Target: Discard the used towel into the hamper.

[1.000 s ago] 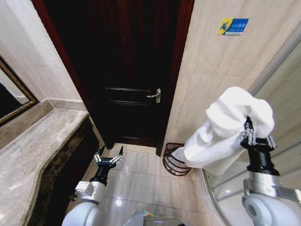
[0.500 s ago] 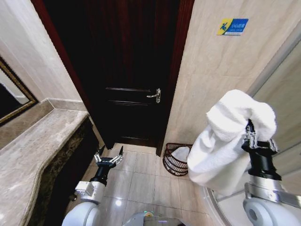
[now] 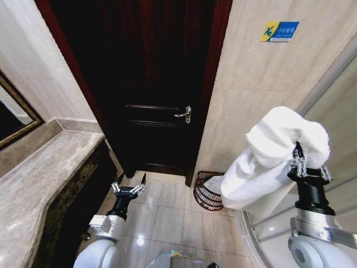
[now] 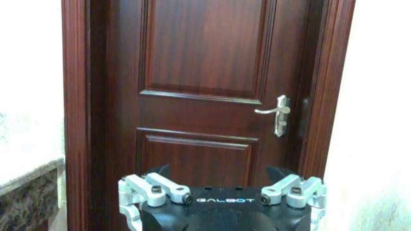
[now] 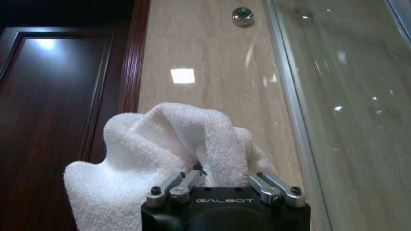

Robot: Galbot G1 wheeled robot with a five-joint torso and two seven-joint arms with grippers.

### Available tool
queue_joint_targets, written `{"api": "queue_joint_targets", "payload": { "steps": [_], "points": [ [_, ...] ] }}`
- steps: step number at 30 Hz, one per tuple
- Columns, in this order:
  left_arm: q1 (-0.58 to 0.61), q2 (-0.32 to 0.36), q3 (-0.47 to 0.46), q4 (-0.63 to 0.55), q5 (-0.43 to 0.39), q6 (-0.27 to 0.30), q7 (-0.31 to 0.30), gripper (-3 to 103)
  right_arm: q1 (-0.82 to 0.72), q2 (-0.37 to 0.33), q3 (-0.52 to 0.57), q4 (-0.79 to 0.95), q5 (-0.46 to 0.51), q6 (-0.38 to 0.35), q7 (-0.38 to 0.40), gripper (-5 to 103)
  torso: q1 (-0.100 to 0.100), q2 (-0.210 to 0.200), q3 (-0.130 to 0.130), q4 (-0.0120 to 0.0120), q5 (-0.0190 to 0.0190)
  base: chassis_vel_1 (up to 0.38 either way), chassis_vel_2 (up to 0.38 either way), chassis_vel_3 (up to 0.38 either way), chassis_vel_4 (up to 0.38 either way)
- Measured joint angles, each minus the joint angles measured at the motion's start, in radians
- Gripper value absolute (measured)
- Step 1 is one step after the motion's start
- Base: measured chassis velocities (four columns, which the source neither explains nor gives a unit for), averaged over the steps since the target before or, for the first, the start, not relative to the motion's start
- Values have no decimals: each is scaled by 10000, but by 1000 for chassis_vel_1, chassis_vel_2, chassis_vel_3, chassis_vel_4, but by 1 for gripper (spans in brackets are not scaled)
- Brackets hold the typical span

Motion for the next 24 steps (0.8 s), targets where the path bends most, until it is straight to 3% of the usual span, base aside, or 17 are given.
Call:
{"api": "queue_joint_targets", "payload": {
  "steps": [24],
  "points": [
    [-1, 0, 0, 0, 0, 0, 0, 100, 33, 25, -1, -85, -75, 160, 79, 20, 11, -4, 4, 1, 0, -100, 103, 110, -104]
  ]
}}
